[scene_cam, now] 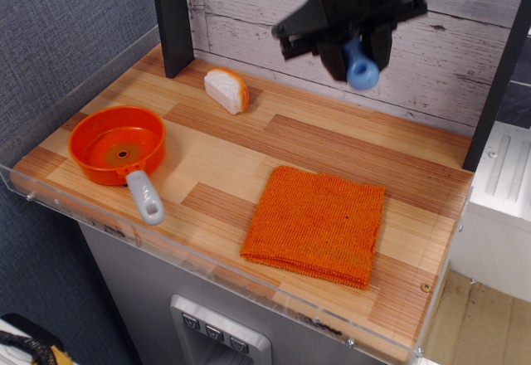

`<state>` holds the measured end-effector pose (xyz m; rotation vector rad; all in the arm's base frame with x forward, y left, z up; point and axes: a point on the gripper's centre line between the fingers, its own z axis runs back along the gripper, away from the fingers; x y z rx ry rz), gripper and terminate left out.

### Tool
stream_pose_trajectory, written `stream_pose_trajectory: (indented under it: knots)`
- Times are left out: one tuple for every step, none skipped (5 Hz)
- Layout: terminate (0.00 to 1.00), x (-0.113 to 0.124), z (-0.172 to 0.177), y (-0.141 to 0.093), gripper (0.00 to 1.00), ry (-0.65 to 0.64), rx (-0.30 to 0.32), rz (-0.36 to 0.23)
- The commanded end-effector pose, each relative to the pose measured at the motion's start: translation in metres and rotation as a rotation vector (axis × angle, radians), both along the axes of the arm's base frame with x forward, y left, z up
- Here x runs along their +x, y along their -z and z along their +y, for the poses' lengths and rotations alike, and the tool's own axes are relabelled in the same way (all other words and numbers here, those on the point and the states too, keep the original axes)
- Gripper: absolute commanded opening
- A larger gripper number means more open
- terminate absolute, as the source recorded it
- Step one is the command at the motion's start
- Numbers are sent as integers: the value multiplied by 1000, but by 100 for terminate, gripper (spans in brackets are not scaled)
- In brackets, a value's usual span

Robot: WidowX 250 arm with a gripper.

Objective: Pick up the ice cream scoop with the blue handle resting on the orange board and place it on the countertop to the right of the piece of cheese.

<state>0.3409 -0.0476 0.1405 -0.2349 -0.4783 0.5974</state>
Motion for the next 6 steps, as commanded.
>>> stream_pose_trajectory:
  knots:
    - [0, 6, 57, -6, 0, -119, -19, -26]
    - [0, 14, 79, -3, 0, -154, -12, -15]
    - [0, 19, 89, 9, 0, -166, -6, 9]
    - [0, 23, 96, 34, 0, -168, 17, 62]
    - [0, 25, 97, 55, 0, -171, 30, 106]
    - [0, 28, 96, 77, 0, -165, 29, 144]
